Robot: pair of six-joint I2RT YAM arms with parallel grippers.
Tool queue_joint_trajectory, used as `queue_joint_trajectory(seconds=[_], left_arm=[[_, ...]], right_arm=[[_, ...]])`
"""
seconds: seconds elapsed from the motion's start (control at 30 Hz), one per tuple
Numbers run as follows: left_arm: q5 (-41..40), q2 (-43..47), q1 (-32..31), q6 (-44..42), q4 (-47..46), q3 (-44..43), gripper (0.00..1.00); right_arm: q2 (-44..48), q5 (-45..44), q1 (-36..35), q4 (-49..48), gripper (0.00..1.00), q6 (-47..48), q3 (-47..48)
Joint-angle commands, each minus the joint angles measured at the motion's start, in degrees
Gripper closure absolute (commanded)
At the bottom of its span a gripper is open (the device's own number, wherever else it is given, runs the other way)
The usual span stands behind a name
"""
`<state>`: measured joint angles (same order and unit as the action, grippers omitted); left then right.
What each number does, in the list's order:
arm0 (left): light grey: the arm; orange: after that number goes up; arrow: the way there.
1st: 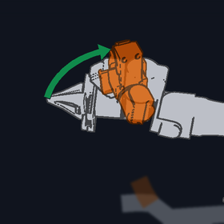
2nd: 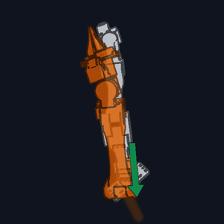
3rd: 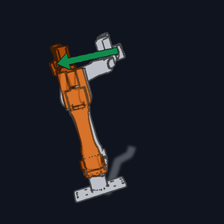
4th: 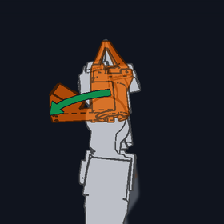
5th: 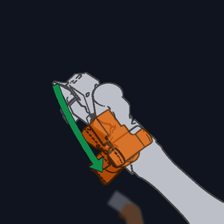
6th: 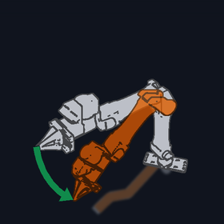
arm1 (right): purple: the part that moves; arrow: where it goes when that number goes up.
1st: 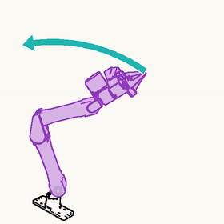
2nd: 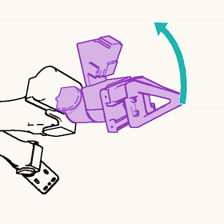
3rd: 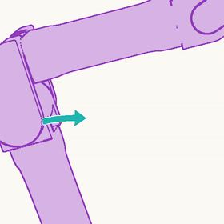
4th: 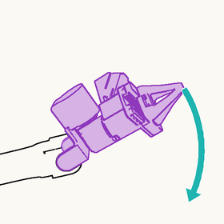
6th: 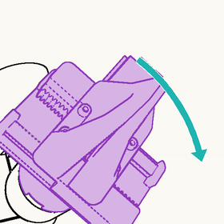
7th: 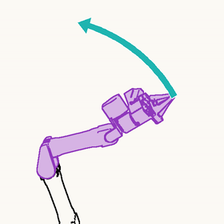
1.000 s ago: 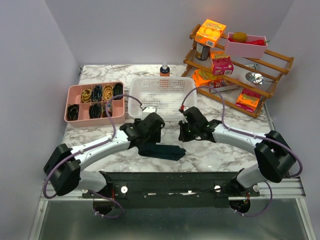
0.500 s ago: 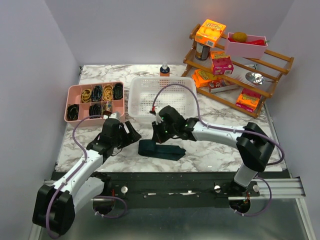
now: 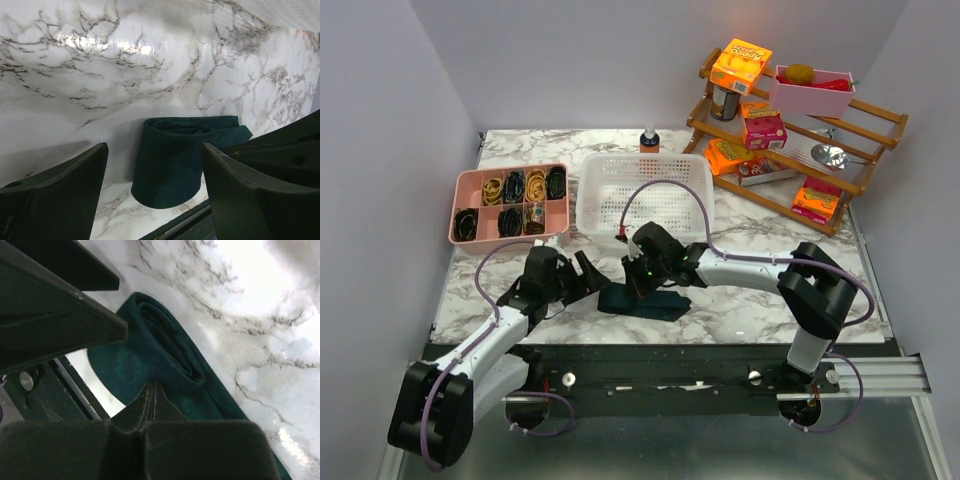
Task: Roll the ties
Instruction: Roll the tie at the center of the board.
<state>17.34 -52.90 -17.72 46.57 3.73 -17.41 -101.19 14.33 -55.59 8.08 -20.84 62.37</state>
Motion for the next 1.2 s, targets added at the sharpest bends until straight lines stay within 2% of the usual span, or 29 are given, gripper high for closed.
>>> queue_joint_trajectory(seconds=[0.0,0.2,0.53,1.0,1.17], left_arm=[[2.4,-1.1,0.3,0.5,-3.5,1.8,0.15],[5.1,-1.8,0.3,1.4,-10.3,4.4,0.15],[9.5,0.1,0.3,1.1,-18.2,7.5,0.14],[9.6,-4.7,0.3,2.6,-25.4,11.9,0.22],[11.9,-7.9,0.0,3.6,-31.4,12.9,0.30]], right_arm=[[0.9,-1.1,-0.9,-0.8,0.99,-0.8,-3.7],[0.6,-3.2,-0.9,-0.8,0.99,-1.8,-6.0],[1.2,-4.8,-1.0,1.5,0.99,-2.1,-2.9],[-0.1,-6.6,-0.7,5.3,0.99,-1.5,0.3],[-0.8,-6.4,-0.8,5.4,0.99,-2.0,-0.5]])
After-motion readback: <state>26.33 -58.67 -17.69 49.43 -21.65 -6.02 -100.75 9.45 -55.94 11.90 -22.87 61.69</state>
